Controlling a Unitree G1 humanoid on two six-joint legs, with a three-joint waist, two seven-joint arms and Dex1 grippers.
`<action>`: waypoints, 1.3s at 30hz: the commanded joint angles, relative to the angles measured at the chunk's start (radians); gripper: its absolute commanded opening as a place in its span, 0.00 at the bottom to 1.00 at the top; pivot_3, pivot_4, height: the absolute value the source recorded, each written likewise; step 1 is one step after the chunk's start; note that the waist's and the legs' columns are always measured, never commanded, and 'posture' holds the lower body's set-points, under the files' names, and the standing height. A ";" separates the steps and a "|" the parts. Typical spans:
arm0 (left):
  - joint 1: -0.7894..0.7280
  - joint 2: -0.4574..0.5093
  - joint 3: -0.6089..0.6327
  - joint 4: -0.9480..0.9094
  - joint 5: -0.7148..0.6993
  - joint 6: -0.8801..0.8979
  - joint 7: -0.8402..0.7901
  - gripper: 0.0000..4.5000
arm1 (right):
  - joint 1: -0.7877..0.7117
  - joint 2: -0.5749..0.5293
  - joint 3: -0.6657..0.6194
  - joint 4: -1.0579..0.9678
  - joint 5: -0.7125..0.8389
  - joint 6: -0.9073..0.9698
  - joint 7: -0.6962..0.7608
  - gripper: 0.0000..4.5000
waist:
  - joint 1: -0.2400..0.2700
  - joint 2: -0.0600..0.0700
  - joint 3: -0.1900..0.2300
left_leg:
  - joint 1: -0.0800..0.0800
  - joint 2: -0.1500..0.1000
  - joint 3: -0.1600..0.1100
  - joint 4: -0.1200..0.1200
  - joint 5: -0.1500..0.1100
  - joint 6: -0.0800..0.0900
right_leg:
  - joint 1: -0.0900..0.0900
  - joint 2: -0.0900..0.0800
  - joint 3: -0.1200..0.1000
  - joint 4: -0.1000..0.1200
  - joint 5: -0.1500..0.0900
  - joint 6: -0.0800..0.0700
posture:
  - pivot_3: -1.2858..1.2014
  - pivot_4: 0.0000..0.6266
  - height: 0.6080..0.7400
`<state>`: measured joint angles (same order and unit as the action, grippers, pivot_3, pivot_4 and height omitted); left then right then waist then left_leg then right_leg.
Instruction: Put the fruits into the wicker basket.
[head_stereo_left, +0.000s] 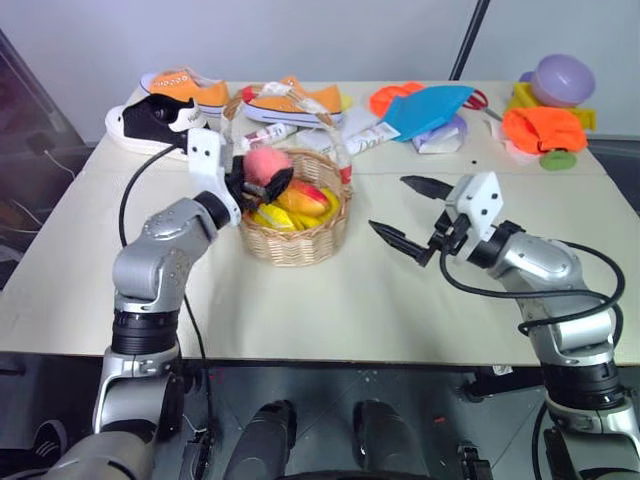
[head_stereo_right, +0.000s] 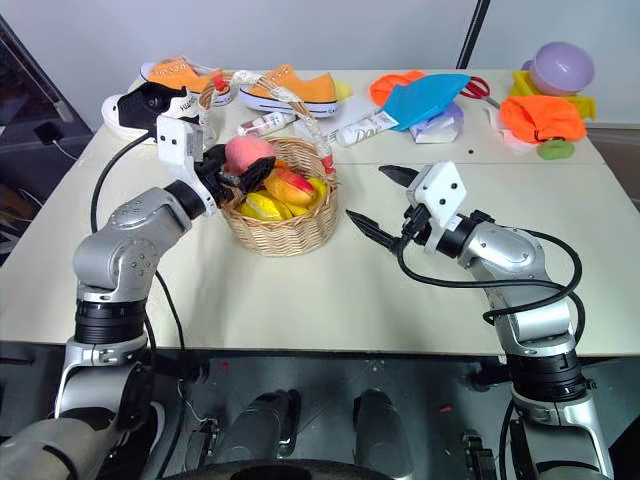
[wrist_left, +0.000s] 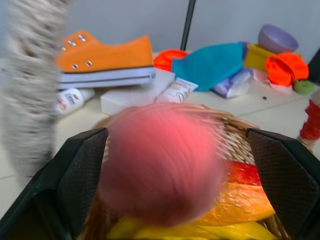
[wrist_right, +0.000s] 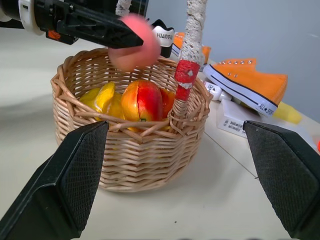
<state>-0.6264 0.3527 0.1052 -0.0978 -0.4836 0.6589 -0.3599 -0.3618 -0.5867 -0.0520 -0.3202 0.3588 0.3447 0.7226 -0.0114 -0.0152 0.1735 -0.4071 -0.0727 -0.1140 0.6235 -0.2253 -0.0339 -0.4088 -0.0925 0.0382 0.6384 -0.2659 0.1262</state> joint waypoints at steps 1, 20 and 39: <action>0.010 0.014 0.036 -0.086 -0.049 -0.022 -0.056 0.99 | -0.003 0.028 -0.020 -0.038 0.024 0.014 -0.036 1.00 | 0.000 0.000 0.000 | 0.000 0.000 0.000 0.000 0.000 0.000 | 0.000 0.000 0.000 0.000 0.000 0.000 | 0.52 0.24 1.00; 0.659 0.265 0.470 -0.310 -0.242 -0.229 -0.469 0.99 | -0.152 0.346 0.061 0.167 -0.053 0.028 -0.322 1.00 | -0.005 0.002 0.000 | 0.001 0.001 0.002 -0.002 0.000 0.000 | -0.002 0.001 0.004 0.003 0.000 -0.001 | 0.52 0.24 1.00; 0.799 0.227 0.457 -0.372 -0.226 -0.344 -0.441 1.00 | -0.279 0.377 0.064 0.371 -0.036 -0.049 -0.183 0.28 | -0.007 0.002 0.000 | 0.001 0.001 0.002 -0.003 0.000 0.000 | -0.002 0.000 0.003 0.001 0.000 -0.001 | 0.52 0.24 1.00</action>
<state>0.1809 0.5761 0.5616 -0.4564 -0.7091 0.3412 -0.8017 -0.6289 -0.2147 0.0171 0.0842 0.3091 0.3084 0.5299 -0.0187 -0.0135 0.1734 -0.4057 -0.0715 -0.1125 0.6200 -0.2254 -0.0340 -0.4110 -0.0924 0.0408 0.6398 -0.2662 0.1250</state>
